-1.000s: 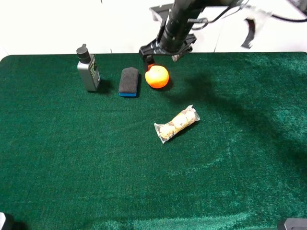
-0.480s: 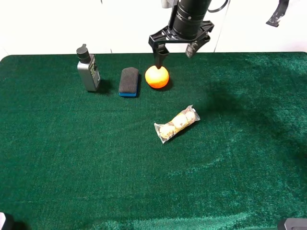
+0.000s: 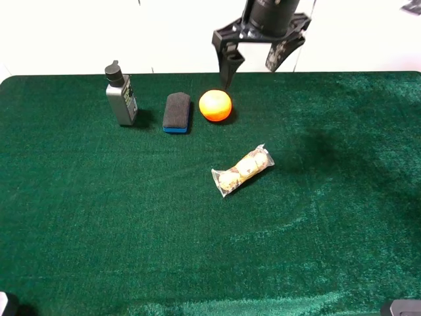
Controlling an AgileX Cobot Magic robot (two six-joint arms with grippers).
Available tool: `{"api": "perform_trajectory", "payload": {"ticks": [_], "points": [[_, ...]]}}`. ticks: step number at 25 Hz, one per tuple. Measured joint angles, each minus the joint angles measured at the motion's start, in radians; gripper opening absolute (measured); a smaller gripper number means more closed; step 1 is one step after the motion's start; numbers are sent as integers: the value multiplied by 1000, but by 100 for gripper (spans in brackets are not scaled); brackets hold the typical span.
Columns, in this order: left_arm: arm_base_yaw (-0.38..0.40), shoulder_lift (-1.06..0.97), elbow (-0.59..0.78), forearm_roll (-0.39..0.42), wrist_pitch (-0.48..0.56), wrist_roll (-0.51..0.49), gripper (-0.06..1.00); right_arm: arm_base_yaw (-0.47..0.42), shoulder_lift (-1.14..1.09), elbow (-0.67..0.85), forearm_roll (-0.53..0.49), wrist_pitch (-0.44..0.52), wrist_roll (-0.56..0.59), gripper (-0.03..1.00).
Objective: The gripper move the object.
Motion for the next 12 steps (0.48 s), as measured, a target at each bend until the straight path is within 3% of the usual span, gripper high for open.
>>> {"api": "perform_trajectory", "payload": {"ticks": [12], "points": [[0, 0, 0, 0, 0, 0, 98, 0, -292, 258, 1, 1, 15, 69]]}}
